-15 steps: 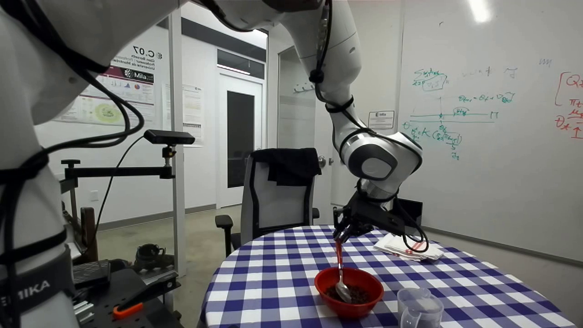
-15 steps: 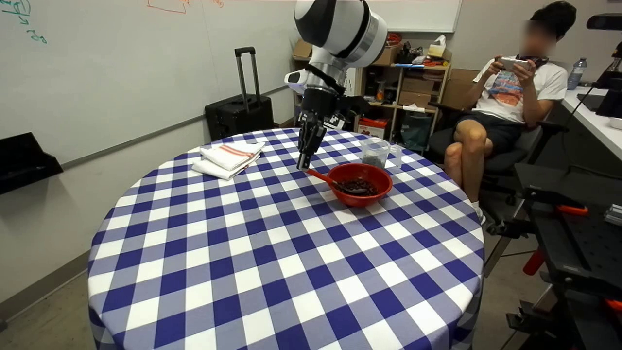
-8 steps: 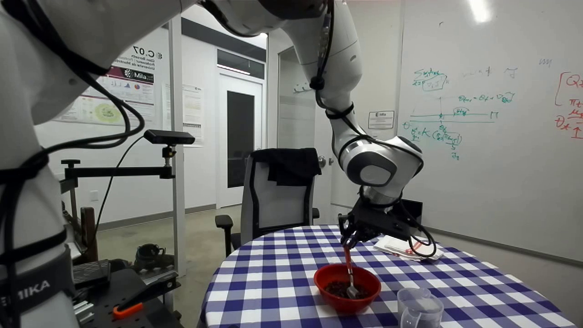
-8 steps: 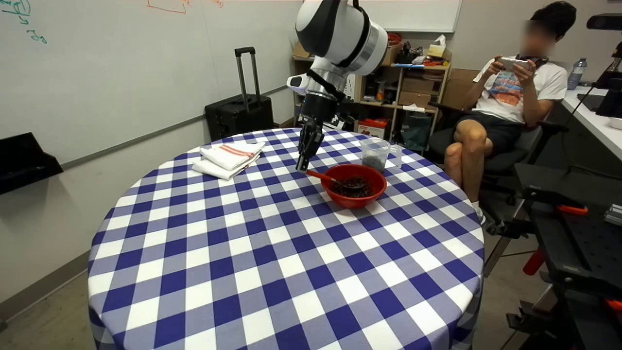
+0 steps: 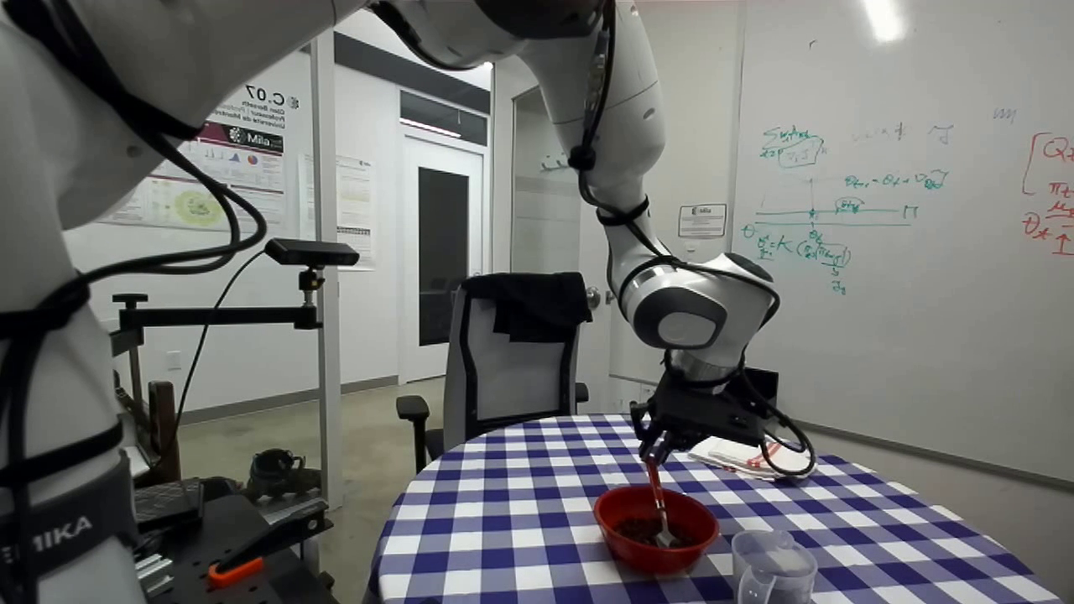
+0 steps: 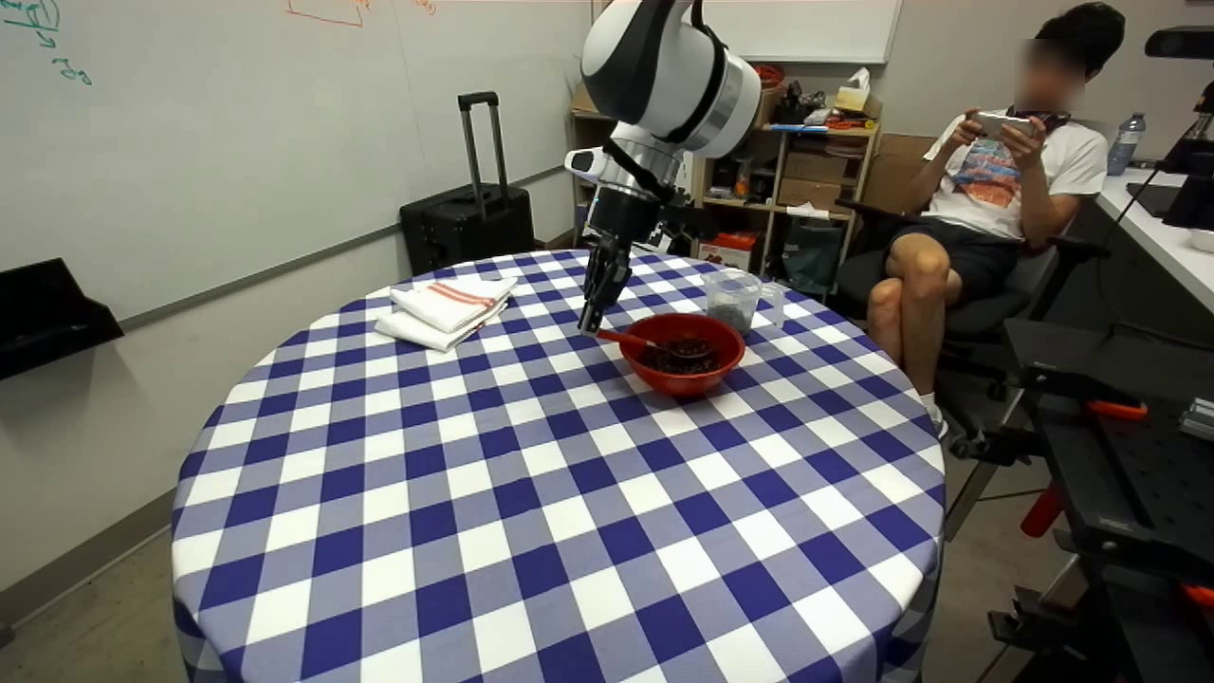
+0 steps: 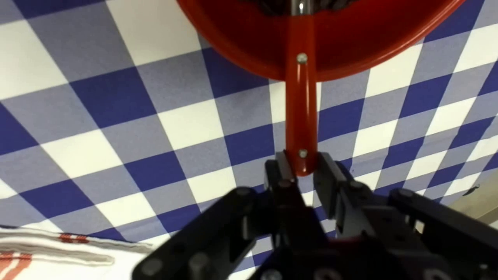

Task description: Put a spoonful of the things in the red bowl into the jug

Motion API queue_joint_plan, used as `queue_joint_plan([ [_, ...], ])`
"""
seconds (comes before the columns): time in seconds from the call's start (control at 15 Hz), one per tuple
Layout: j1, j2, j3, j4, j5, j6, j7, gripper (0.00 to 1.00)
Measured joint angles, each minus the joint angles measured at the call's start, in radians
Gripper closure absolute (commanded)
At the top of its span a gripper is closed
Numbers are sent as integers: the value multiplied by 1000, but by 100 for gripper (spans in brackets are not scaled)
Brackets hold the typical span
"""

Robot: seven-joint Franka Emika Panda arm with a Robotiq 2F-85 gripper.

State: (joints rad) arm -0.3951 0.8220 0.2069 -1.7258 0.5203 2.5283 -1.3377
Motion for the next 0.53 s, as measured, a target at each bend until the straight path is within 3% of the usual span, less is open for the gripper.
queue_joint_plan([
  [0.53, 39, -10, -11, -69, -74, 241, 105, 95],
])
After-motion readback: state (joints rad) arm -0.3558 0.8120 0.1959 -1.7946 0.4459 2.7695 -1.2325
